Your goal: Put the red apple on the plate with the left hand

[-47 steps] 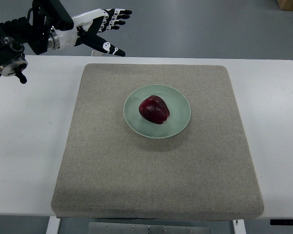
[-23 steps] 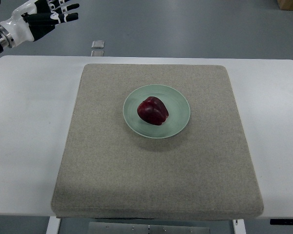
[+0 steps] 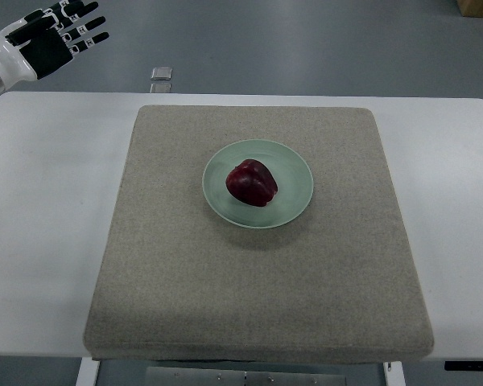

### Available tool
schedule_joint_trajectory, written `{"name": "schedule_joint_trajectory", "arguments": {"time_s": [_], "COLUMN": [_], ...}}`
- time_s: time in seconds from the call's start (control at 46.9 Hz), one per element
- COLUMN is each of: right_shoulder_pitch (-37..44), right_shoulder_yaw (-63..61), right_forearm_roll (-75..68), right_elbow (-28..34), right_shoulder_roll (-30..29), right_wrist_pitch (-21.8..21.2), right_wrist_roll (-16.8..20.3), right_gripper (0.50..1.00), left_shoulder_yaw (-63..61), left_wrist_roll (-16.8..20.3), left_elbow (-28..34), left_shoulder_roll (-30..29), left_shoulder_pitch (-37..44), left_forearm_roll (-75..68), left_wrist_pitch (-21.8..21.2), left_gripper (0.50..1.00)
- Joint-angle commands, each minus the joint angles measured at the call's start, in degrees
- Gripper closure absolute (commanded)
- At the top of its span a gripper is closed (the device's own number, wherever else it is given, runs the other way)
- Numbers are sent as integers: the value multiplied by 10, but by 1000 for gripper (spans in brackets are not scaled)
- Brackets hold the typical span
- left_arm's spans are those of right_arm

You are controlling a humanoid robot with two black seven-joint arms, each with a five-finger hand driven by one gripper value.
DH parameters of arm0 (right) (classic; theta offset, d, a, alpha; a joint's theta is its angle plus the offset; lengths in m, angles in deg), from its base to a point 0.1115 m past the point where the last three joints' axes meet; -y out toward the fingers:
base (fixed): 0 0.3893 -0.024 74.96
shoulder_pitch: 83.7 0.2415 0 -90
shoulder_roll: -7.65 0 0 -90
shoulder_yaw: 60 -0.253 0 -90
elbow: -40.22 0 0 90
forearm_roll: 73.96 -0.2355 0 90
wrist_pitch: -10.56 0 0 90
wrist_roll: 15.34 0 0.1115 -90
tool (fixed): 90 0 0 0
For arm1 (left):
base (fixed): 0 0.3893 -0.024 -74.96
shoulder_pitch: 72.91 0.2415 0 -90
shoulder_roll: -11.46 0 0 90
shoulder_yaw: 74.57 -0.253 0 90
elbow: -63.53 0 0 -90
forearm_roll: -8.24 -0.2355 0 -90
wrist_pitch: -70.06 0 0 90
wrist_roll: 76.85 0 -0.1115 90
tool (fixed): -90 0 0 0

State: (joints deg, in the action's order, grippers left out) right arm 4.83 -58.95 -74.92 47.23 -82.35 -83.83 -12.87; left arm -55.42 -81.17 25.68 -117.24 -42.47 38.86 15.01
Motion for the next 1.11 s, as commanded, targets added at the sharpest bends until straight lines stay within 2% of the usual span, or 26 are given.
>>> {"name": "schedule_joint_trajectory", "arguments": {"time_s": [0.0, 0.256, 1.088], "right_shoulder_pitch": [0, 0, -14], "right_shoulder_yaw": [0, -1, 1], "right_forearm_roll": [0, 1, 0], "right_elbow": [0, 6, 8], "right_shoulder_roll": [0, 0, 0], "right_wrist_pitch": [0, -6, -5], "right_wrist_roll": [0, 0, 0], "right_gripper": [572, 572, 572], "left_shoulder_yaw": [9, 64, 59], "left_wrist_roll": [-21, -61, -62], "left_elbow": [-1, -2, 4], "left_shoulder_roll": [-2, 0, 27], "left_shoulder_pitch": [6, 27, 35], "left_forearm_roll": [23, 24, 11], "left_wrist_pitch": [0, 0, 0], "left_gripper": [501, 501, 501]}}
